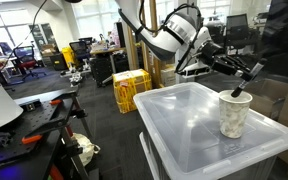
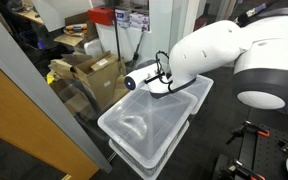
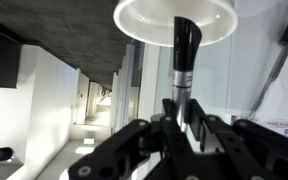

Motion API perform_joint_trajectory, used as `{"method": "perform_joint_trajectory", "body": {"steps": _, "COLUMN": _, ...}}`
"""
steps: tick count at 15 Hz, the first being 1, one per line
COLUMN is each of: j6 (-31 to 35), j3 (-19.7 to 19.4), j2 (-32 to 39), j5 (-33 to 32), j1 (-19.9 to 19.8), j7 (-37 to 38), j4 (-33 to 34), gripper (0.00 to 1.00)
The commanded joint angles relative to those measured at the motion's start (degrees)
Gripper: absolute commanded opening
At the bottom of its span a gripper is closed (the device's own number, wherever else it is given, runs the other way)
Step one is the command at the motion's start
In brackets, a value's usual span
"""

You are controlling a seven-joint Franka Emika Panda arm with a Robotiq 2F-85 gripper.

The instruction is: Put the marker inside the cup

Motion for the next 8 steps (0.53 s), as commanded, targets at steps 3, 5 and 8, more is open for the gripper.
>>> {"method": "perform_joint_trajectory", "body": {"steps": 3, "j6": -2.61, "j3": 4.14, "j2": -1.42, "j5": -4.98, "j1": -2.49, "j7": 1.54, "j4": 0.64, "gripper": 0.67}}
{"method": "perform_joint_trajectory", "body": {"steps": 5, "j6": -3.12, "j3": 4.70, "j2": -2.18, "j5": -6.09, "j1": -2.43, "j7": 2.18, "j4": -0.10, "gripper": 0.82}}
{"method": "perform_joint_trajectory", "body": {"steps": 8, "j6": -4.32, "j3": 5.43, "j2": -3.54, "j5": -7.95, "j1": -2.13, "j7": 3.80, "j4": -1.38, "gripper": 1.00}}
